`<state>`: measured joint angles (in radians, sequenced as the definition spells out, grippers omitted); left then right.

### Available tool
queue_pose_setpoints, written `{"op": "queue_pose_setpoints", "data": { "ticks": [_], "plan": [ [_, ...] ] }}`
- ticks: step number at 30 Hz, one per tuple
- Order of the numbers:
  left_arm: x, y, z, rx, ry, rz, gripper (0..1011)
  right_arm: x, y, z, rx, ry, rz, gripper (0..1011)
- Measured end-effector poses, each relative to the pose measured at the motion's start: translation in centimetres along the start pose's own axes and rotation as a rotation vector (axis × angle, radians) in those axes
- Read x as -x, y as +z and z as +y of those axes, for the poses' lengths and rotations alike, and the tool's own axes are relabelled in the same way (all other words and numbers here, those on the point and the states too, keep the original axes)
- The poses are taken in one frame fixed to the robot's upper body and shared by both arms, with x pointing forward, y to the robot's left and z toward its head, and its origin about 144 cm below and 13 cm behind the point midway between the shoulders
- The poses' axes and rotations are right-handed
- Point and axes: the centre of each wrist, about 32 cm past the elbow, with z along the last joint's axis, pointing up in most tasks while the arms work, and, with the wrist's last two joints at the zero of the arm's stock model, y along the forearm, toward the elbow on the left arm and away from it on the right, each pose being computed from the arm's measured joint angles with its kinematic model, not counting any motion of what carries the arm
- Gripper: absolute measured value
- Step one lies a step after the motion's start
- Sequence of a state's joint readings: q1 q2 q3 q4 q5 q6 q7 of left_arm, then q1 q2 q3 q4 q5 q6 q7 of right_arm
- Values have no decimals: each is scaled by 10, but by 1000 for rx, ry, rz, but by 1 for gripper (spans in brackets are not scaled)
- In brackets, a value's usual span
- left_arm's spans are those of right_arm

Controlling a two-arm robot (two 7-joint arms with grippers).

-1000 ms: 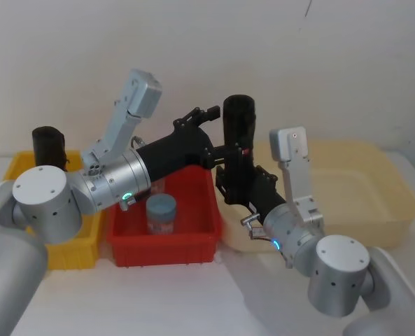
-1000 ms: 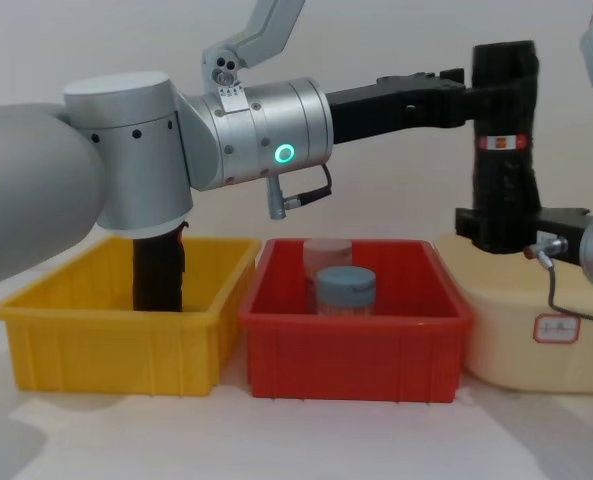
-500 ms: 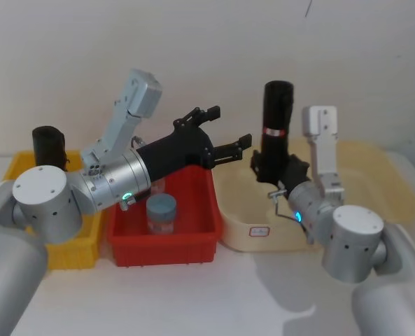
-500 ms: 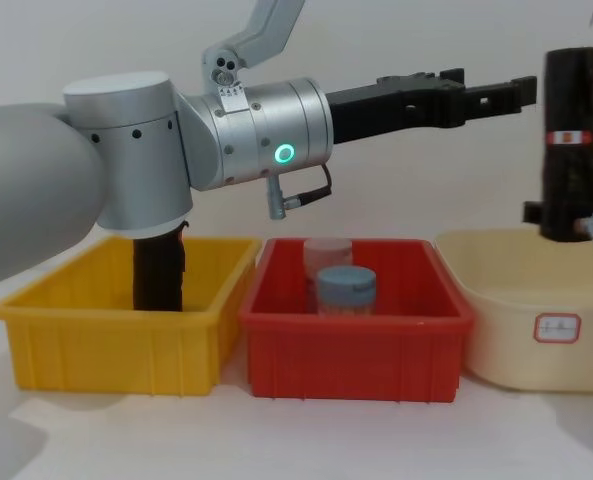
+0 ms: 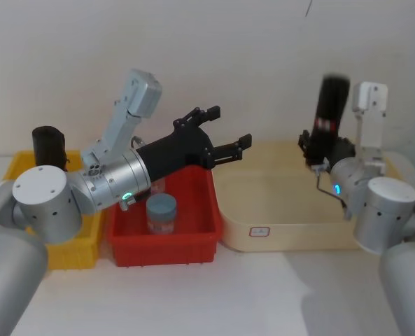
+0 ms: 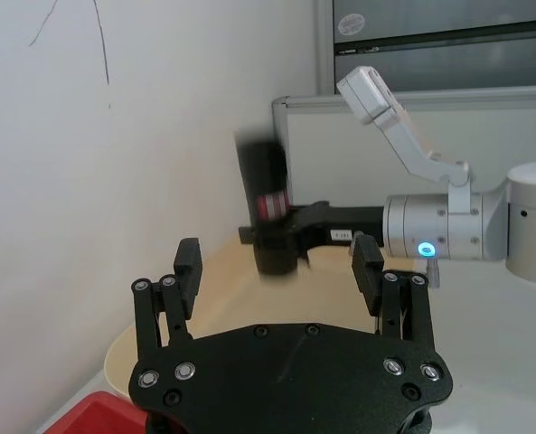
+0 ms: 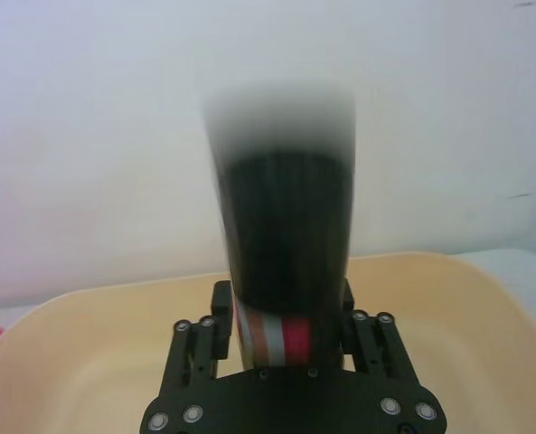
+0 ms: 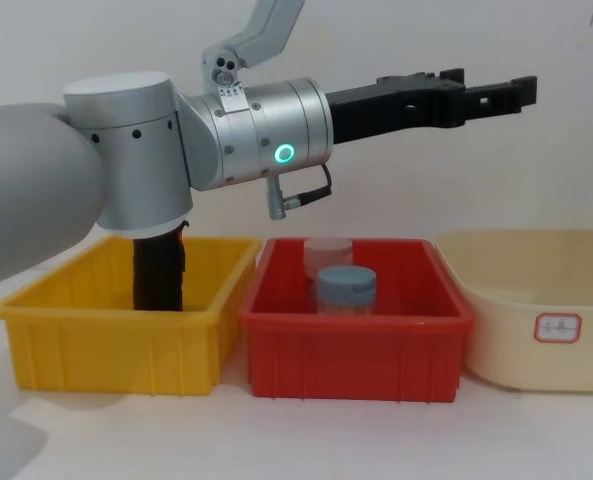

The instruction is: Pick up the garbage bag with the one hand and transfer it to the other hand.

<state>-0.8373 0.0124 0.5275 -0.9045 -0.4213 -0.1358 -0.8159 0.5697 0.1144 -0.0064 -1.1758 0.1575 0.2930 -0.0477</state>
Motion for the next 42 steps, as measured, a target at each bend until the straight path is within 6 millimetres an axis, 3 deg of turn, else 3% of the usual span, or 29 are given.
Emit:
{"op": "queue_pose_setpoints", "data": {
  "ticks": [10,14,28,42],
  "plan": [
    [0,0,0,0,0,0,1002,-20,11,-4,-15,-47,-22,921],
    [0,0,0,0,0,0,1001,-22,14,-7,-20,-41,-28,997],
    [5,3,13,7,68,-25,1002,-17,26,-30,-79,36,-43,1000],
    [22,11,54,13,248,-91,1002,-2,30,-57,-141,154,-66,1000]
  ]
}}
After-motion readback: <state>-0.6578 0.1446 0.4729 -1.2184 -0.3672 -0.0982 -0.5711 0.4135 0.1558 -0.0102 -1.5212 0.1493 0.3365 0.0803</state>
